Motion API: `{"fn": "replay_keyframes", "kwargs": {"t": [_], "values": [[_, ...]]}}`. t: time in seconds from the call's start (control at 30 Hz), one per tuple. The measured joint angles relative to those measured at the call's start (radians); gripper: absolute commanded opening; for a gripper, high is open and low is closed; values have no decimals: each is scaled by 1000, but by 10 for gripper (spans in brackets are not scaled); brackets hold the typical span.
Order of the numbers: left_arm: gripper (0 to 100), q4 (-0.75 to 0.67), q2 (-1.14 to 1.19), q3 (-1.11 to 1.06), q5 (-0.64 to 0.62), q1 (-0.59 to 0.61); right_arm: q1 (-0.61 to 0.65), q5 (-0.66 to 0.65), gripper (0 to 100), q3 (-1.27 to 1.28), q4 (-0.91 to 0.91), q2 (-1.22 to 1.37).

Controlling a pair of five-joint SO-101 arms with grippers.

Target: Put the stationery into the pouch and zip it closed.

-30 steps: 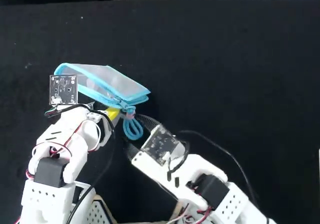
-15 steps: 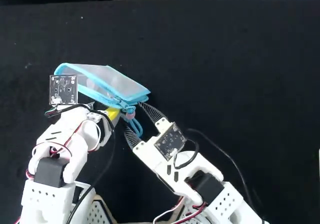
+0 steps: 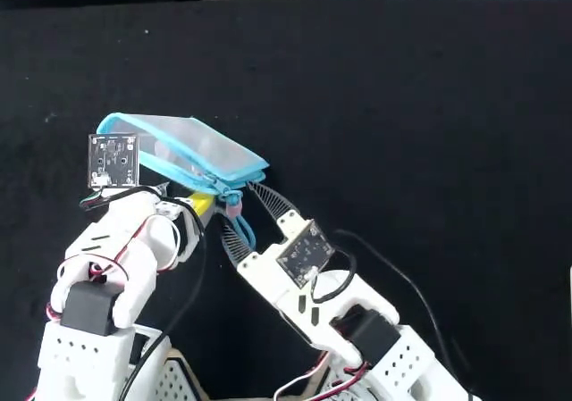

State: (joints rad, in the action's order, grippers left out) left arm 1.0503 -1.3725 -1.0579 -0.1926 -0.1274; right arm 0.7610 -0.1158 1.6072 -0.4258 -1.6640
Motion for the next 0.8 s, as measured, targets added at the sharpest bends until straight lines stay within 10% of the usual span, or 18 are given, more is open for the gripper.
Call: {"fn": "replay_keyframes", "kwargs": {"t": [0.8], "values": [[239,0,0,0,0,0,-2,57,206,-133,199,390]]}}
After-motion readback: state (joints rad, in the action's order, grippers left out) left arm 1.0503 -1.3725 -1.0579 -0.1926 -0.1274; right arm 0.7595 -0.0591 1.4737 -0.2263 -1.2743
